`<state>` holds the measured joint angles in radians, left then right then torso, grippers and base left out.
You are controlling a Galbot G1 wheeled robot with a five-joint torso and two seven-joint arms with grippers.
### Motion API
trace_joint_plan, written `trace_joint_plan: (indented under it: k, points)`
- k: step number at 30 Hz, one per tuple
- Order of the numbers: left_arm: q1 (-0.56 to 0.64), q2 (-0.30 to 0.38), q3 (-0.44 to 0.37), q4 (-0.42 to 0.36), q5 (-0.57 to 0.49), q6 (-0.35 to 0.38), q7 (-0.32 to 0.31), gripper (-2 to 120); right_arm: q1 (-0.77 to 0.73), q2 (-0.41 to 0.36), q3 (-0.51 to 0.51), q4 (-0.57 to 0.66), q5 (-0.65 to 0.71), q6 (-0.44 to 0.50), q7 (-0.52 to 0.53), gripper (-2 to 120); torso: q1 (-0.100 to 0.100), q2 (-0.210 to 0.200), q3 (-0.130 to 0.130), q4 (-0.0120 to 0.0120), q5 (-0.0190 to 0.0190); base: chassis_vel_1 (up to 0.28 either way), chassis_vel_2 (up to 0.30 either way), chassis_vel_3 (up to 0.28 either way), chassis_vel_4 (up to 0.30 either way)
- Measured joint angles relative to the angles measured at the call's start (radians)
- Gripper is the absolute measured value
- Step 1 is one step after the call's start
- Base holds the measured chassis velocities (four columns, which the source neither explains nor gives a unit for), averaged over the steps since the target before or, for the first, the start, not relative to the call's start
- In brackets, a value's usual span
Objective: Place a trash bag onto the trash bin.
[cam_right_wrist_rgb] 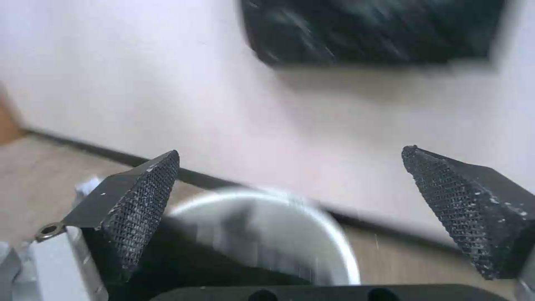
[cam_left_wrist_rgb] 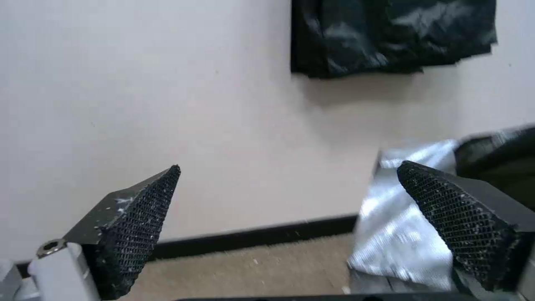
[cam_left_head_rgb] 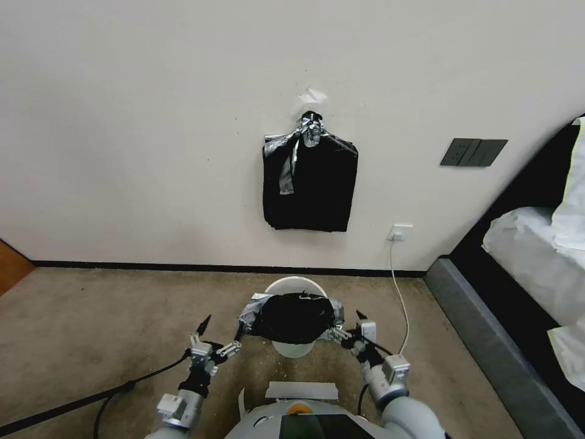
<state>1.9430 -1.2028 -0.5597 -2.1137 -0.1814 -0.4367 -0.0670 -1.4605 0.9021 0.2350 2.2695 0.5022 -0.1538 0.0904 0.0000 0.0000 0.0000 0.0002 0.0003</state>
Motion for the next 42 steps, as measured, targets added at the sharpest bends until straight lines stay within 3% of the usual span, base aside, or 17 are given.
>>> trace_joint_plan:
  k: [5, 8, 9, 12, 13, 17, 18, 21, 25, 28, 37, 42]
  points:
    - [0.0, -0.028, -0.039, -0.02, 0.085, 0.001, -0.001, 100, 0.202, -0.08, -0.048, -0.068, 0.062, -0.109, -0.054, 100, 0.0, 0.0, 0.0, -0.0001, 0.0001, 0.0, 0.0, 0.0, 0.0]
    - [0.007, -0.037, -0.053, -0.025, 0.153, -0.006, -0.001, 100, 0.453, -0.166, -0.179, -0.182, 0.079, -0.174, -0.15, 100, 0.0, 0.0, 0.0, 0.0, -0.0005, 0.0, 0.0, 0.0, 0.0]
    - [0.007, -0.037, -0.053, -0.025, 0.153, -0.006, -0.001, 100, 0.453, -0.166, -0.179, -0.182, 0.079, -0.174, -0.15, 100, 0.0, 0.0, 0.0, 0.0, -0.0005, 0.0, 0.0, 0.0, 0.0]
    - [0.014, -0.041, -0.052, -0.026, 0.155, -0.012, 0.0, 100, 0.671, -0.201, -0.34, -0.284, 0.138, -0.21, -0.235, 100, 0.0, 0.0, 0.0, 0.0003, 0.0, 0.0, 0.0, 0.0, 0.0]
    - [0.014, -0.041, -0.052, -0.026, 0.155, -0.012, 0.0, 100, 0.671, -0.201, -0.34, -0.284, 0.138, -0.21, -0.235, 100, 0.0, 0.0, 0.0, 0.0003, 0.0, 0.0, 0.0, 0.0, 0.0]
    - [0.02, -0.033, -0.048, -0.03, 0.144, -0.013, 0.003, 100, 0.885, -0.218, -0.528, -0.433, 0.211, -0.202, -0.39, 100, 0.0, 0.0, 0.0, -0.0007, -0.0002, 0.0, 0.0, 0.0, 0.0]
    - [0.02, -0.033, -0.048, -0.03, 0.144, -0.013, 0.003, 100, 0.885, -0.218, -0.528, -0.433, 0.211, -0.202, -0.39, 100, 0.0, 0.0, 0.0, -0.0007, -0.0002, 0.0, 0.0, 0.0, 0.0]
    - [0.037, -0.031, -0.049, -0.039, 0.113, -0.022, 0.028, 100, 1.01, -0.201, -0.682, -0.565, 0.189, -0.143, -0.499, 100, 0.0, 0.0, 0.0, 0.0002, 0.0, 0.0, 0.0, 0.0, 0.0]
    - [0.045, -0.034, -0.047, -0.044, 0.106, -0.029, 0.041, 100, 1.059, -0.177, -0.742, -0.637, 0.176, -0.124, -0.54, 100, 0.0, 0.0, 0.0, -0.0006, -0.0007, 0.0, 0.0, 0.0, 0.0]
    - [0.07, -0.051, -0.051, -0.048, 0.105, -0.043, 0.046, 100, 1.103, -0.117, -0.801, -0.737, 0.17, -0.089, -0.589, 100, 0.0, 0.0, 0.0, 0.0005, -0.0006, 0.0, 0.0, 0.0, 0.0]
    - [0.11, -0.082, -0.044, -0.074, 0.103, -0.052, 0.056, 100, 1.125, -0.034, -0.841, -0.906, 0.151, -0.013, -0.649, 100, 0.0, 0.0, 0.0, -0.0003, -0.0003, 0.0, 0.0, 0.0, 0.0]
    - [0.12, -0.091, -0.028, -0.085, 0.071, -0.049, 0.056, 100, 1.131, -0.003, -0.847, -0.991, 0.148, 0.005, -0.667, 88, 0.0, 0.0, 0.0, -0.0002, -0.0002, 0.0, 0.0, 0.0, 0.0]
